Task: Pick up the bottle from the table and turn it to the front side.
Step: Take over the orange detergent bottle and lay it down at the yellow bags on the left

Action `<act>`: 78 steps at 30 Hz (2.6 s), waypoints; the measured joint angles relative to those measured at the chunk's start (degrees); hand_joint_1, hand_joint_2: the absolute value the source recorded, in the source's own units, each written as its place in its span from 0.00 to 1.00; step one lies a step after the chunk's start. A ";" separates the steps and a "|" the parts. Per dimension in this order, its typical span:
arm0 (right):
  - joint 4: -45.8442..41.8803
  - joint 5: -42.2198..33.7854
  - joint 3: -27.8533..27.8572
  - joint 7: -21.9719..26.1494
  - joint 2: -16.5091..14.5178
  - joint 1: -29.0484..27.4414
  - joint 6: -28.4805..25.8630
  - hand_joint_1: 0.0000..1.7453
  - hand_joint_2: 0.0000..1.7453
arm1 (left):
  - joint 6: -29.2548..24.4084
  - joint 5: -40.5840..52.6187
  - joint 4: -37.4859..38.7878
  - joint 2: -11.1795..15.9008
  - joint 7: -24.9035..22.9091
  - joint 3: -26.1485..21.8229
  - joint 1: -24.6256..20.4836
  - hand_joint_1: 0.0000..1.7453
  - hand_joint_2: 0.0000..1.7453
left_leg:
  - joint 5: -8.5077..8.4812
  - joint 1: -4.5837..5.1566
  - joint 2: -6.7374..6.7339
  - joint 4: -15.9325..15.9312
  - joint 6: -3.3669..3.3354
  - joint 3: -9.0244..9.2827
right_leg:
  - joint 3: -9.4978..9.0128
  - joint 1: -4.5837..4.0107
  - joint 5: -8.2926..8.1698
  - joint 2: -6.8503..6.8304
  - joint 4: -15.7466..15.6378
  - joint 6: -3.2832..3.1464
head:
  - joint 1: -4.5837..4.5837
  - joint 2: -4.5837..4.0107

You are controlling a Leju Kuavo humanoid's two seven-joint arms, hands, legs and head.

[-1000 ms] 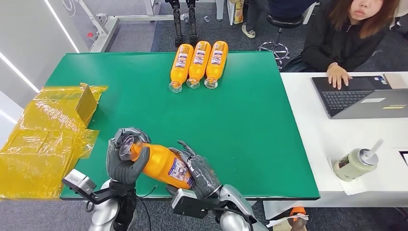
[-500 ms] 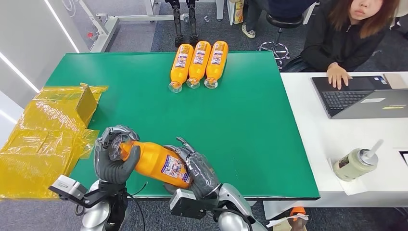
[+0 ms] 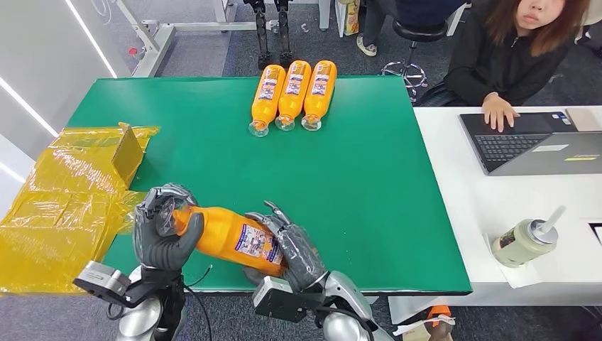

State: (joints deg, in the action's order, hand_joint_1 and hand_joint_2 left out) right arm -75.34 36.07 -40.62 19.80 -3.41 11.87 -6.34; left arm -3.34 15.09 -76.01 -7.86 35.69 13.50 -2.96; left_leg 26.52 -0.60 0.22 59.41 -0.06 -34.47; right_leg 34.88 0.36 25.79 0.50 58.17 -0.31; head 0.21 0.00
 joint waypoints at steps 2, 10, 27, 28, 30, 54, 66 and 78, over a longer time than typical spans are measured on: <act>-0.03 0.14 0.29 0.01 -0.04 0.03 -0.01 0.00 1.00 | -2.78 4.15 -0.58 0.52 0.29 0.01 0.02 1.00 1.00 | 0.00 0.00 -0.01 0.00 0.00 0.00 | 0.00 0.00 0.00 0.01 0.00 0.00 | 0.01 0.00; -0.22 0.27 0.64 0.97 -0.07 -0.17 -0.35 0.00 1.00 | -8.35 9.33 -1.34 2.68 0.41 -0.08 -0.08 1.00 1.00 | 0.00 0.00 -0.03 0.00 0.00 0.00 | 0.03 0.00 0.00 0.03 0.01 0.00 | 0.00 0.00; -1.50 5.23 1.07 0.14 0.36 -3.65 -10.41 0.00 1.00 | -5.67 3.27 -1.17 3.28 0.17 -0.79 -0.25 1.00 1.00 | 0.01 0.00 -0.07 0.00 0.01 -0.01 | 0.04 0.00 0.00 0.05 0.00 0.00 | 0.01 0.00; -1.60 5.22 1.09 0.18 0.50 -3.99 -10.61 0.00 1.00 | -5.60 3.25 -1.17 3.27 0.16 -0.93 -0.26 1.00 1.00 | 0.01 0.00 -0.07 0.00 0.01 0.00 | 0.04 0.00 0.00 0.05 0.00 0.00 | 0.00 0.00; -1.83 5.11 1.10 0.19 0.72 -4.56 -11.01 0.00 1.00 | -5.40 3.25 -1.17 3.25 0.16 -1.07 -0.32 1.00 1.00 | 0.02 0.00 -0.07 0.00 0.02 0.00 | 0.04 0.00 0.00 0.05 0.00 0.00 | 0.01 0.00; -0.97 1.90 1.96 2.54 3.10 -7.38 -21.94 0.00 1.00 | -5.80 4.09 0.95 2.28 0.50 -2.39 -4.12 1.00 1.00 | 0.01 -0.01 -0.05 0.00 0.02 -0.02 | 0.04 0.00 0.00 0.03 0.01 0.00 | 0.01 0.00; 1.04 -1.46 3.07 6.91 3.28 -8.16 -28.51 0.00 1.00 | -14.54 10.64 4.41 3.86 1.63 -3.84 -6.95 1.00 1.00 | 0.01 -0.01 -0.05 0.00 0.02 -0.02 | 0.04 0.00 0.00 0.03 0.01 0.00 | 0.01 0.00; 3.14 -4.04 3.34 8.46 3.74 -8.18 -29.58 0.00 1.00 | -27.78 23.31 12.70 9.43 0.75 -4.37 -11.98 1.00 1.00 | -0.02 -0.01 -0.06 -0.01 0.08 -0.02 | 0.05 -0.01 -0.01 0.04 0.07 -0.02 | 0.01 0.00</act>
State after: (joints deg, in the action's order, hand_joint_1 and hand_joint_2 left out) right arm -72.20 32.04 -37.28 28.27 0.33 3.69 -35.92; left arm -31.11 38.40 -63.31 1.58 36.44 9.14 -14.94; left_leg 26.49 -0.62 0.16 59.40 0.01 -34.49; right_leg 34.93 0.35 25.79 0.55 58.24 -0.33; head 0.21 0.00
